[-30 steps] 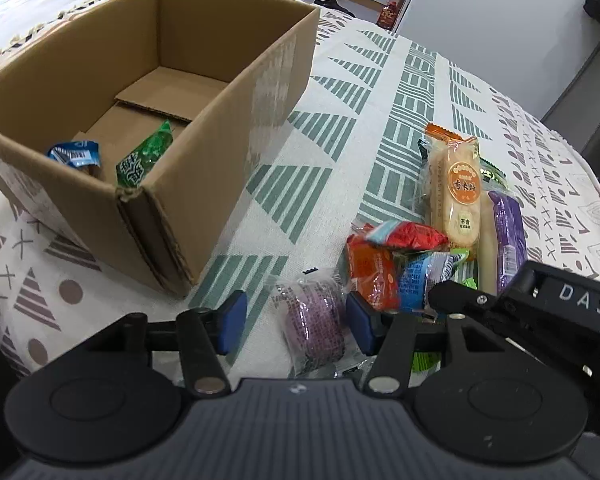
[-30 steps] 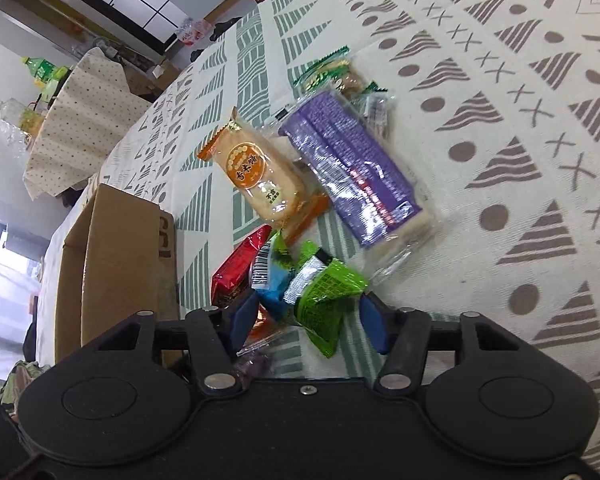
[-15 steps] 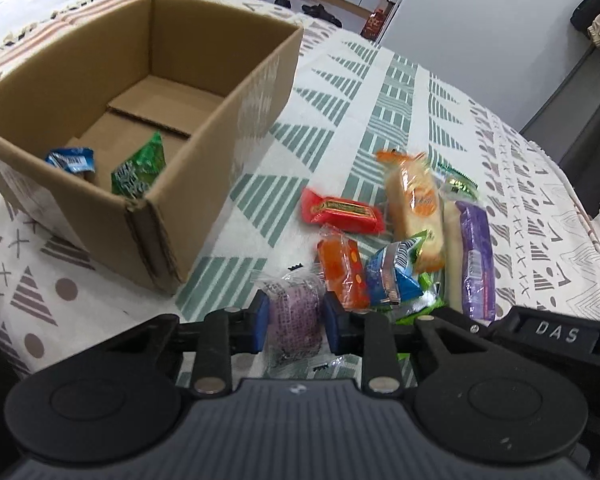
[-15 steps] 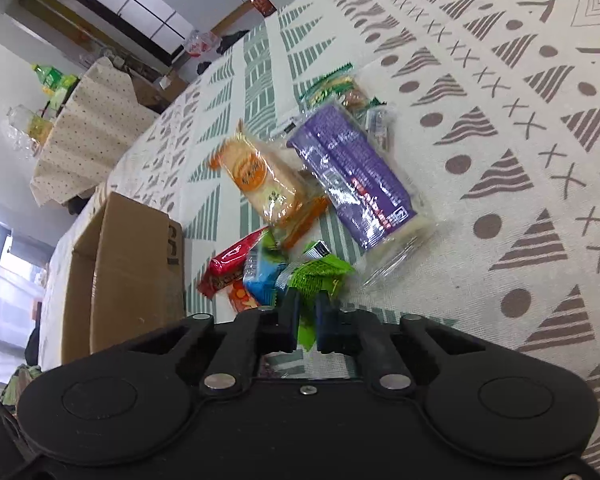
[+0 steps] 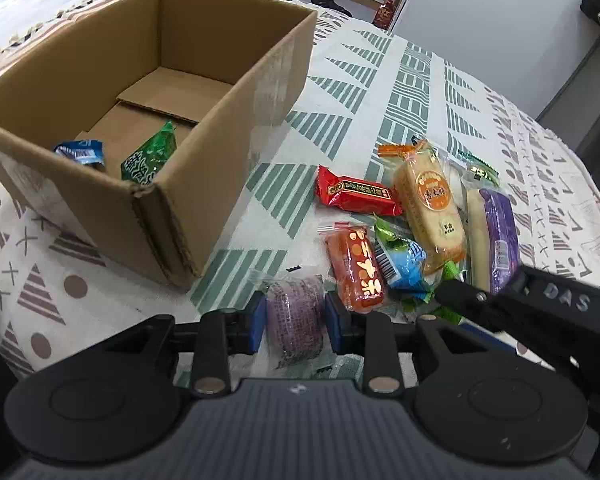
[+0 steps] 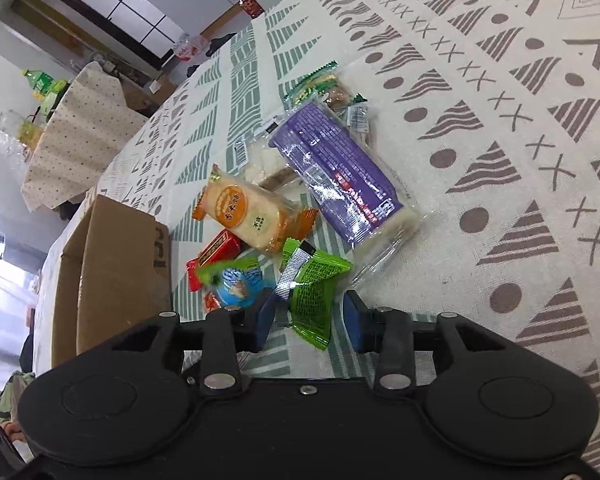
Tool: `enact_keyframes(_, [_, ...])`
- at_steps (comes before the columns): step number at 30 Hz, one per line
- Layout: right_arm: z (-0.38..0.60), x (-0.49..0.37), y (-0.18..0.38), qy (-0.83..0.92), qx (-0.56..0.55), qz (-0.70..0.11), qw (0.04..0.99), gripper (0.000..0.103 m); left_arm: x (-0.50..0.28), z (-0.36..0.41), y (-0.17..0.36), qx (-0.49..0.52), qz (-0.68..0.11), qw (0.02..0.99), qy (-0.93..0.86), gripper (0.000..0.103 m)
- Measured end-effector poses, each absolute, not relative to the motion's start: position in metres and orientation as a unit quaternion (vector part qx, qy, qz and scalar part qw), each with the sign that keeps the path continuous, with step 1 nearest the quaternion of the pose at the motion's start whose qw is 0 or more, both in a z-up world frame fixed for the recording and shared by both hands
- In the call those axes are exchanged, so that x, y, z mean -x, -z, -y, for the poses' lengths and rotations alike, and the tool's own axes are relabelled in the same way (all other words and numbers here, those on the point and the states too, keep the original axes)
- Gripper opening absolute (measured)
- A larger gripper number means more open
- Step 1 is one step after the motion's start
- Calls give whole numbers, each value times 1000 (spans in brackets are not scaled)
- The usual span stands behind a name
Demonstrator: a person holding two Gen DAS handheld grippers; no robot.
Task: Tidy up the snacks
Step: 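Carry both candies over the box and open both tools to release them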
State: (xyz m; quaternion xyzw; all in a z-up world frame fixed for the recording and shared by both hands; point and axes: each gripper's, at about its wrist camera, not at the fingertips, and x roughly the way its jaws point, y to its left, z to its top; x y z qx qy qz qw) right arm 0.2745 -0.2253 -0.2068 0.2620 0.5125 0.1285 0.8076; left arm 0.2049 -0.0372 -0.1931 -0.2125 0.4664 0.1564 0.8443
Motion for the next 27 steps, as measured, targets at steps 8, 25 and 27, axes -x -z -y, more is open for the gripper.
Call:
enact_keyframes(8, [212, -285, 213, -129, -251, -517, 808, 40, -209, 40, 202, 206, -473, 842, -154, 33])
enact_keyframes(25, [217, -278, 190, -144, -256, -488, 822, 28, -198, 42, 164, 192, -443, 862, -156, 29])
enact_keyframes(27, [218, -275, 182, -150, -261, -478, 825, 28, -196, 43, 155, 192, -437, 865, -157, 29])
